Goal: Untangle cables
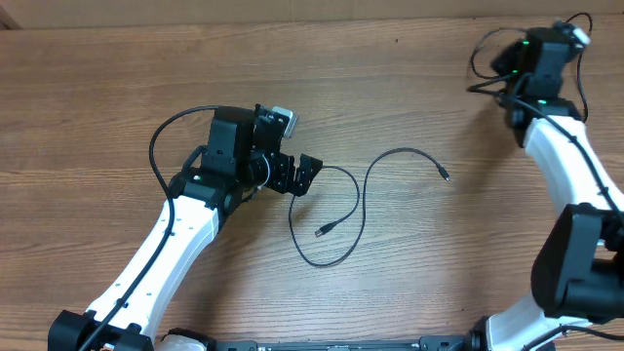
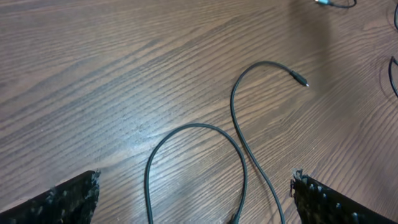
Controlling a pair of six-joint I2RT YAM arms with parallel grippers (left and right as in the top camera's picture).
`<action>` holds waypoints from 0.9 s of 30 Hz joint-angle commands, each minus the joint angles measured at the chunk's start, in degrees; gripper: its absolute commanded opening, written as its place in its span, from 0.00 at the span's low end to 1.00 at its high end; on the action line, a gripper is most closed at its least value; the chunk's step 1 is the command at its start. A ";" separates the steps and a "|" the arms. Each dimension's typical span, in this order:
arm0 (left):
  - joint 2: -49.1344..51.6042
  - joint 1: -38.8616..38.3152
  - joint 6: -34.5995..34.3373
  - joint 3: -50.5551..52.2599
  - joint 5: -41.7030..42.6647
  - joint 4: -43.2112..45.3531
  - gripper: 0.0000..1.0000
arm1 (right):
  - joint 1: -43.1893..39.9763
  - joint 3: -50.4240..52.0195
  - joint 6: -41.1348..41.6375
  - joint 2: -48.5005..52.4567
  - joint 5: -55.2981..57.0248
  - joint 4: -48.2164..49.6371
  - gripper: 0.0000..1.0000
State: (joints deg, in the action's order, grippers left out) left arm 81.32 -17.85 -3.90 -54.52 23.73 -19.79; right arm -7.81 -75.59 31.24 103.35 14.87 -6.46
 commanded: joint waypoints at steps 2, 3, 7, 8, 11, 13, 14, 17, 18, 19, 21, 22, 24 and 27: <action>-0.85 0.31 1.07 -1.03 -0.33 -0.59 1.00 | -9.07 -1.42 -1.75 5.03 -2.84 -0.22 0.10; -0.85 0.31 1.07 -1.03 -0.33 -0.59 1.00 | -10.71 -1.42 -1.75 6.12 -5.05 -0.22 0.10; -0.85 0.31 1.07 -1.03 -0.33 -0.55 1.00 | -13.68 -2.62 -3.02 9.49 -9.51 -1.16 0.10; -0.85 0.31 1.07 -1.05 -0.33 -0.52 1.00 | -13.94 -3.39 -3.98 10.36 -10.23 -1.75 0.12; -0.85 0.31 0.46 -1.03 -0.33 -0.52 1.00 | -13.99 -5.55 -6.95 12.15 -10.32 -3.67 0.35; -0.85 0.31 0.44 -1.05 -0.33 -0.55 1.00 | -13.46 -6.12 -8.90 12.13 -10.58 -3.98 0.74; -0.85 0.28 0.42 -1.03 -0.33 -0.55 1.00 | -13.09 -6.80 -9.38 12.07 -10.54 -4.79 0.85; -0.85 0.28 -0.46 -1.03 -0.33 -0.55 1.00 | -11.80 -11.08 -11.72 11.96 -10.54 -10.43 1.00; -0.85 0.28 -0.44 -1.05 -0.33 -0.55 1.00 | -11.28 -13.09 -12.07 11.80 -10.51 -13.44 1.00; -0.85 0.28 -0.44 -1.05 -0.33 -0.55 1.00 | -10.75 -15.19 -12.04 11.50 -10.54 -16.44 1.00; -0.85 0.28 -0.44 -1.05 -0.33 -0.55 1.00 | -9.90 -17.86 -12.07 10.71 -10.51 -20.35 1.00; -0.85 0.31 -0.42 -1.03 -0.33 -0.55 1.00 | -8.87 -19.80 -12.07 9.25 -10.51 -23.61 1.00; -0.85 0.28 -0.42 -1.05 -0.33 -0.52 1.00 | -7.13 -20.90 -12.04 6.03 -10.54 -27.69 1.00; -0.85 0.31 -0.42 -1.05 -0.33 -0.52 1.00 | -4.52 -20.90 -12.00 2.58 -10.54 -32.17 1.00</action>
State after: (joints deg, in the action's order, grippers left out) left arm 81.32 -17.85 -4.14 -54.52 23.70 -20.23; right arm -15.20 -94.59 19.70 112.44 4.49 -36.29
